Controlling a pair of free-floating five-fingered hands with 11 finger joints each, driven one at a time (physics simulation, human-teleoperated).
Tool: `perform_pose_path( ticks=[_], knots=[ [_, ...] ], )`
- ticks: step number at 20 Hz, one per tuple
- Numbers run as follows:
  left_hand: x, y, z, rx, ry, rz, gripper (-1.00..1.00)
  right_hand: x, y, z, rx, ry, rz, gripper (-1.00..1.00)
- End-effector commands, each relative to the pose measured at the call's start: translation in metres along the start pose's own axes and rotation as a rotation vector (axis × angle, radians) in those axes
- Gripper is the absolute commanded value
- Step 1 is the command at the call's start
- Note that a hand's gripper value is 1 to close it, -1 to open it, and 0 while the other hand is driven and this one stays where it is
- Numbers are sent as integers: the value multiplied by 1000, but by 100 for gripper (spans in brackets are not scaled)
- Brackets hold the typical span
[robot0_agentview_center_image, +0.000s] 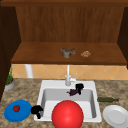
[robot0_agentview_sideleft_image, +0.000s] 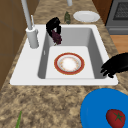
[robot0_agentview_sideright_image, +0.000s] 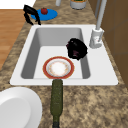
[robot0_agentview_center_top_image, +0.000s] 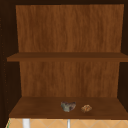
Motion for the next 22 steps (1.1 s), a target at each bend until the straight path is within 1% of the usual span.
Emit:
perform_pose_path(
  ticks=[1,6,9,13,18,22],
  knots=[
    [0,0,0,0,0,0,0,-19,-15,18,-35,2,2,100],
    [0,0,0,0,0,0,0,-47,-28,39,-32,-4,-8,100],
    [0,0,0,0,0,0,0,-64,-34,49,-50,-6,-12,100],
    [0,0,0,0,0,0,0,-89,-44,64,-52,-10,-14,100],
    [0,0,0,0,0,0,0,-117,-51,92,-37,-10,-15,100],
    [0,0,0,0,0,0,0,-140,-52,109,-22,-17,-26,100]
  ],
)
